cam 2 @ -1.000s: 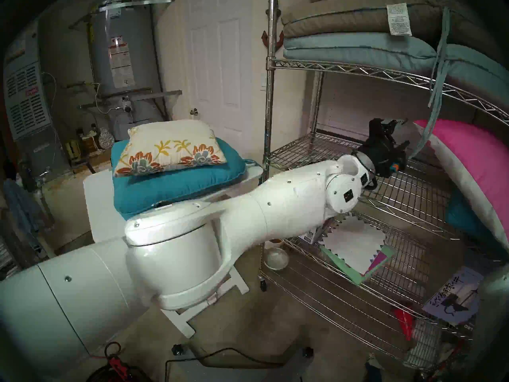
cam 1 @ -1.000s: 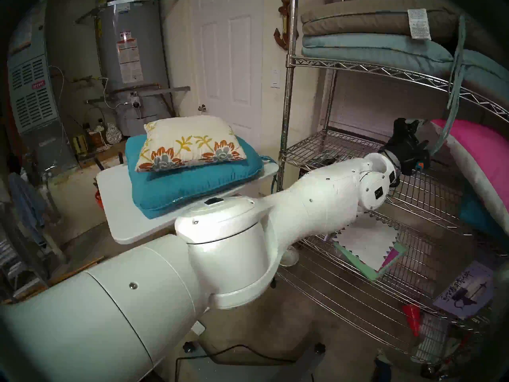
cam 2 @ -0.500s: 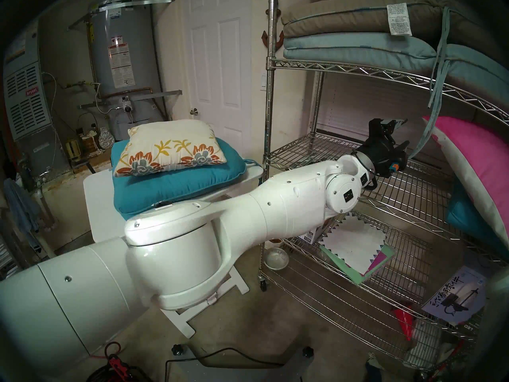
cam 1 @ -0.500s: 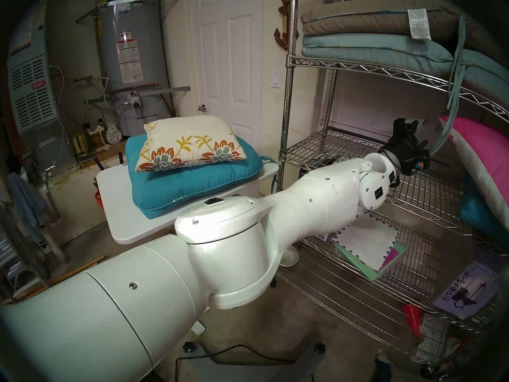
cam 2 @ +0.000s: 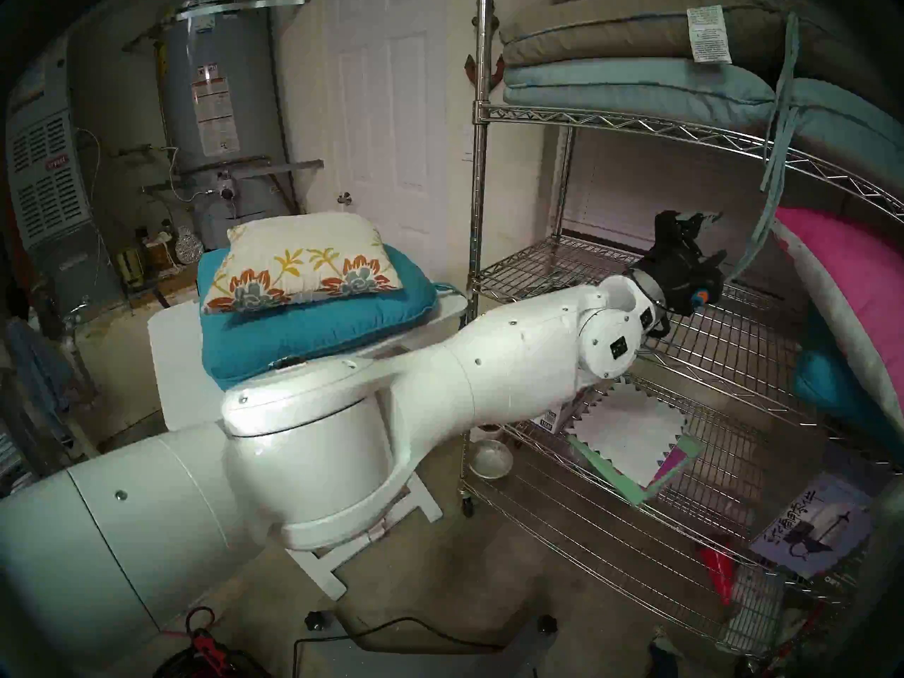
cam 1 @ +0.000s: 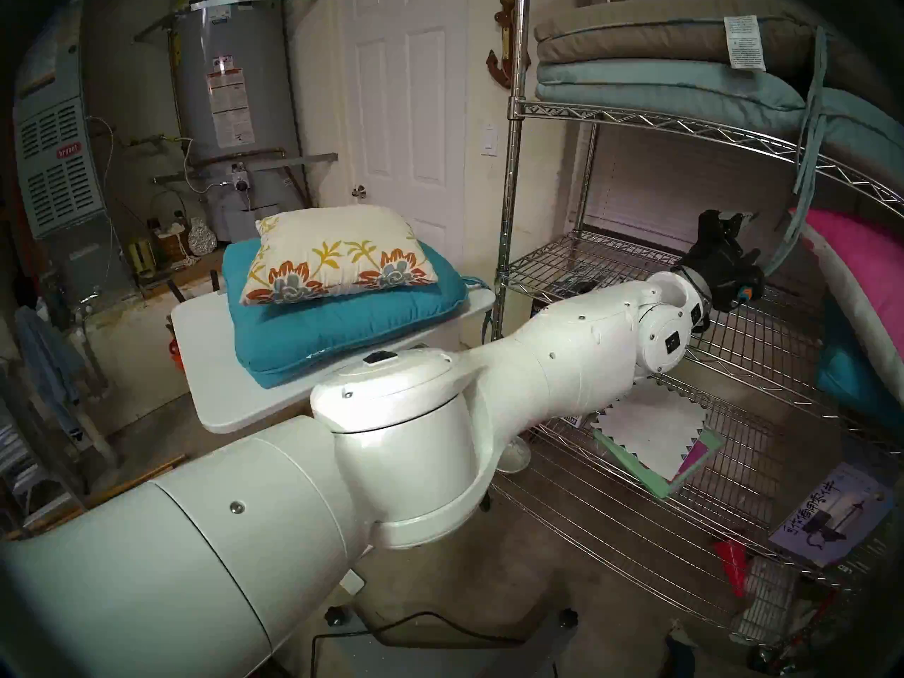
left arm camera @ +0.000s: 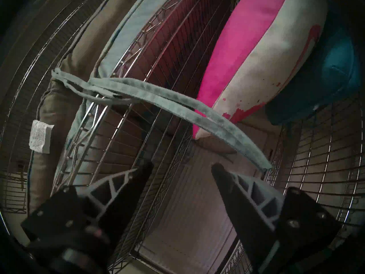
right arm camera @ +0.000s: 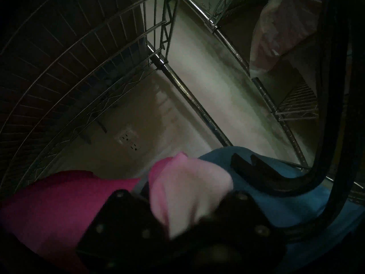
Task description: Put cushion on the shelf
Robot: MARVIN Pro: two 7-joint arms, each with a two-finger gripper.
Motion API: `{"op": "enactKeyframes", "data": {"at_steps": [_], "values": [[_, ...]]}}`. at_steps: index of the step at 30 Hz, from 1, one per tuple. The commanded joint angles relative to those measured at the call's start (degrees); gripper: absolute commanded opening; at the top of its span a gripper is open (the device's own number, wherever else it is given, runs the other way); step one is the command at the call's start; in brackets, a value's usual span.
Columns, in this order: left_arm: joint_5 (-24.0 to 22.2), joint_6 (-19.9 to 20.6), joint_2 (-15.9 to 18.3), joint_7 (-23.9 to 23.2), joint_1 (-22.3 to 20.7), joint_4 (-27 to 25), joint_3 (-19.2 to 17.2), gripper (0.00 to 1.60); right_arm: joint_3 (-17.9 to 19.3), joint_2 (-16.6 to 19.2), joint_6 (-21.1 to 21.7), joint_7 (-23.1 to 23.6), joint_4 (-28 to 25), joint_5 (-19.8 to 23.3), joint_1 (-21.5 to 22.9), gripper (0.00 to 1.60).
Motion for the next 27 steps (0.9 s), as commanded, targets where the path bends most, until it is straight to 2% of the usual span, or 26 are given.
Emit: {"op": "enactKeyframes", "data": {"at_steps": [1, 27], "values": [[0.0, 0.0, -0.1, 0.4, -0.9, -0.2, -0.1, 1.21, 0.2, 4.7, -2.4, -0.7, -0.3, -0.8, 0.0, 0.00], [-0.6, 0.0, -0.1, 0.4, -1.0, -0.2, 0.2, 1.21, 0.1, 7.0, -5.1, -1.1, 2.9, -4.6, 0.3, 0.00]]}}
